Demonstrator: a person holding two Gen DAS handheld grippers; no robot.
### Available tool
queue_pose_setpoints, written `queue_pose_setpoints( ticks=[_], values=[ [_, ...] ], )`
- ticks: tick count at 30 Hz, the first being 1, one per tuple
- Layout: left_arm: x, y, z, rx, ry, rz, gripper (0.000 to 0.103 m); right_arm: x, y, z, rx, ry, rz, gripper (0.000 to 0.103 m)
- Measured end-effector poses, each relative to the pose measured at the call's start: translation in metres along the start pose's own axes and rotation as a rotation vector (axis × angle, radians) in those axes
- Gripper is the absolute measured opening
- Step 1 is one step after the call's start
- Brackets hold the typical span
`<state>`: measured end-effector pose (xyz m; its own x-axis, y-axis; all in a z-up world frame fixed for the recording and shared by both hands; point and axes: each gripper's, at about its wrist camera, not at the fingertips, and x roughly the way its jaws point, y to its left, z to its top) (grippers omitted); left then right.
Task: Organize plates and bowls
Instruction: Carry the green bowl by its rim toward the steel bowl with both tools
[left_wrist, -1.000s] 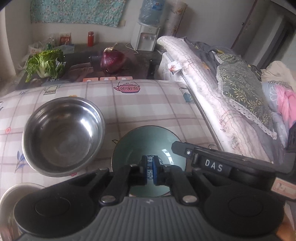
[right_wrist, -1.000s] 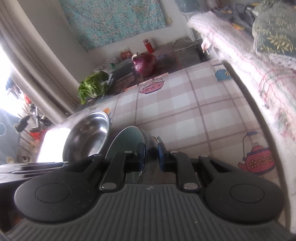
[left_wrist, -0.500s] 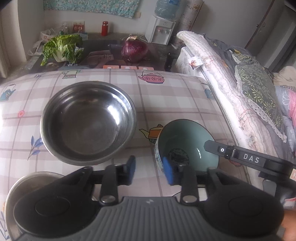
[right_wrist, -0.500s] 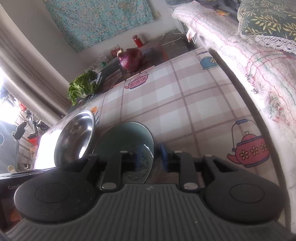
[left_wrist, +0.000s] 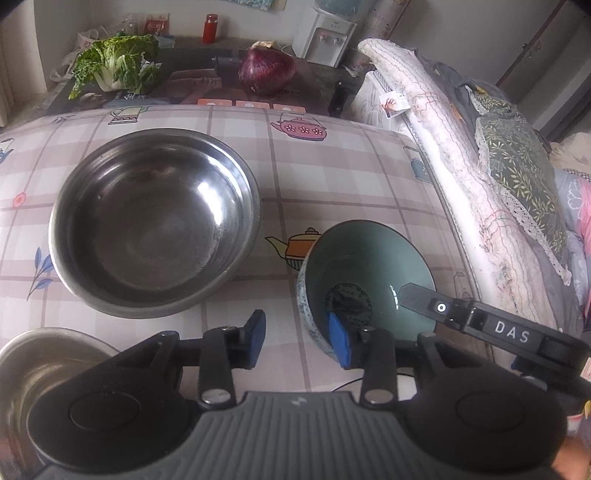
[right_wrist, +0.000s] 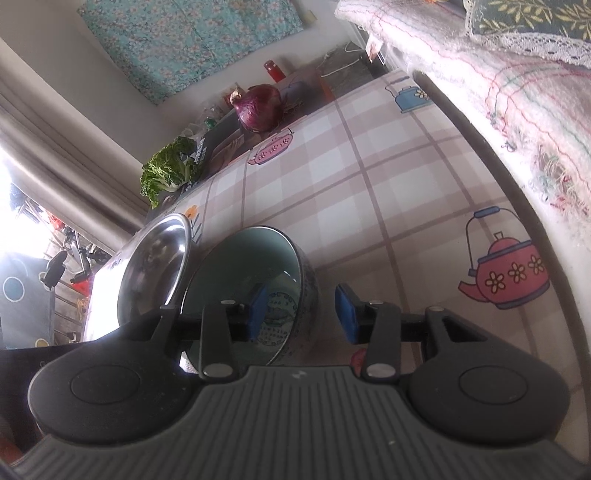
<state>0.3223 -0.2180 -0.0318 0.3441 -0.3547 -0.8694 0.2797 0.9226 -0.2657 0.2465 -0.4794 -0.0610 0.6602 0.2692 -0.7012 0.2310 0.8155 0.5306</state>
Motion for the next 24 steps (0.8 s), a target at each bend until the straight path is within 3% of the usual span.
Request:
queue_pose_setpoints(
  ticks=[4, 8, 24],
  values=[
    [0.011, -0.005, 0.001, -0.001, 0.033, -0.008, 0.030, 0.007, -0.007, -0.002, 0.034, 0.016, 0.022, 0.036],
    [0.021, -0.009, 0.002, -0.007, 0.055, -0.013, 0.022, 0.016, -0.008, -0.004, 0.048, 0.036, 0.032, 0.026],
    [0.026, -0.015, 0.001, 0.002, 0.033, 0.040, 0.019, 0.025, -0.004, -0.009, 0.006, 0.023, 0.013, 0.022]
  ],
)
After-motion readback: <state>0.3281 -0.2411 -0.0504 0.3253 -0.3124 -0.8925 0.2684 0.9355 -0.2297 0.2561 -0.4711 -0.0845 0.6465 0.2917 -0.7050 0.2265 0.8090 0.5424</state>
